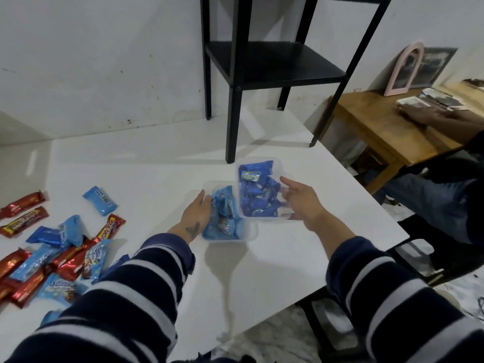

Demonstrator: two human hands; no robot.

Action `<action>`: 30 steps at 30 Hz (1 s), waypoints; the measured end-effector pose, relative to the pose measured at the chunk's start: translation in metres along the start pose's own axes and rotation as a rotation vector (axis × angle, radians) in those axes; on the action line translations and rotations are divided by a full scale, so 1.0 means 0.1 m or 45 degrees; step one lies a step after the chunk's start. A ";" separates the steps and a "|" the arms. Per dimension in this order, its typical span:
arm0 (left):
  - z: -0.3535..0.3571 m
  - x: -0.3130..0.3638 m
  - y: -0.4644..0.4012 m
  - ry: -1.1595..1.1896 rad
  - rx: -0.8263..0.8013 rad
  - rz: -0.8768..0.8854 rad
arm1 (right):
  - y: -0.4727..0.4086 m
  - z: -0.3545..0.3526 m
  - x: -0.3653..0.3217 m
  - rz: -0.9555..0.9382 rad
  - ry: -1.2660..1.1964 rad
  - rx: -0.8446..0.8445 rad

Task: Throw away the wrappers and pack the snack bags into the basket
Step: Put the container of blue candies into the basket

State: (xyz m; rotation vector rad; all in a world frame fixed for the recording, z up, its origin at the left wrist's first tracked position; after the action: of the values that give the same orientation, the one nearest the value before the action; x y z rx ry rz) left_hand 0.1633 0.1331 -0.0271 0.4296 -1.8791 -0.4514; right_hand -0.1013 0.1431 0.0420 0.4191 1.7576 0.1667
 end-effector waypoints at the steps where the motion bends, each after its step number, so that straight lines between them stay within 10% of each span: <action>1: -0.01 0.00 0.01 -0.005 0.011 -0.005 | 0.02 0.11 0.00 -0.010 0.004 -0.026; 30: -0.27 0.09 0.51 0.071 0.146 0.065 | 0.27 1.11 -0.01 -0.042 0.286 -0.420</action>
State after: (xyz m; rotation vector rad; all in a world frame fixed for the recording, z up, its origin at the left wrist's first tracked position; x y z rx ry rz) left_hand 0.1814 0.1697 0.0140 0.4652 -1.8636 -0.2958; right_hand 0.0111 0.1549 0.0263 0.1346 1.9125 0.4883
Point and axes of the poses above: each hand's wrist, its own y-axis away from the middle knuckle, its own z-axis out of the palm, x = y × z, the point moved 10 cm from there along -y, towards the middle knuckle, and after that the axes turned 5 degrees about -z, right-handed, at the moved point
